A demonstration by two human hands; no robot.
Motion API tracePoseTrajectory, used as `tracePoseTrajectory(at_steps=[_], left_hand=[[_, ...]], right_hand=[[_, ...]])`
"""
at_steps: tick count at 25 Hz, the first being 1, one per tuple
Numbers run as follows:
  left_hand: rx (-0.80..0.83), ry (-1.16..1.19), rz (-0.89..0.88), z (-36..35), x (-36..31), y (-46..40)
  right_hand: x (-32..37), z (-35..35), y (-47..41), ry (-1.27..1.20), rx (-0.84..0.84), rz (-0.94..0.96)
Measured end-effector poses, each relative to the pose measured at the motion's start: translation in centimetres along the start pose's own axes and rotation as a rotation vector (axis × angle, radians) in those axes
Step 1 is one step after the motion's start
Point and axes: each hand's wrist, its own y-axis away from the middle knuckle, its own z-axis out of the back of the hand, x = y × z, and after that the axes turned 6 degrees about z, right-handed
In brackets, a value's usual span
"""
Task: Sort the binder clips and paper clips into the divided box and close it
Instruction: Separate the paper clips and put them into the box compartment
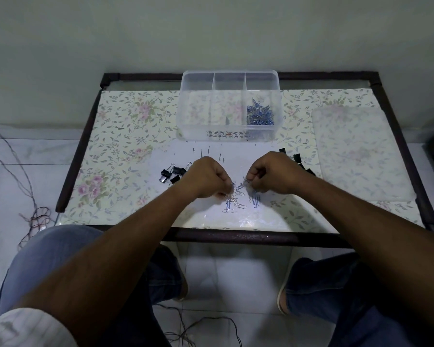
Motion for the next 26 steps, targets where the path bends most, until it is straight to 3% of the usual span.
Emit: tracePoseTrajectory(at_steps=[5, 11, 15, 19, 21, 26], left_hand=[[-0.07, 0.379, 0.077, 2.3, -2.6, 0.5], [-0.224, 0.473, -0.021, 3.6, -9.1, -2.5], [-0.368, 0.358, 0.009, 3.5, -12.0, -8.6], [-0.392, 0.147, 0.025, 2.3, -11.6, -12.7], [-0.37, 0.152, -0.02, 2.1, -11.4, -13.1], [-0.542, 0.224, -0.161, 2.9, -11.1, -8.9]], right_hand=[[1.1, 3.1, 0.7, -0.323, -0.169, -0.025], [1.8, 8.4, -2.0, -0.615, -0.524, 0.035], [0.7, 9.8, -5.8, -0.475, -0.699, -0.041], [-0.3, 9.4, -7.4, -0.124, -0.674, -0.019], [-0.5, 9.2, -7.6, -0.015, -0.665, 0.012], [0.5, 9.1, -5.7, -0.008, -0.671, 0.06]])
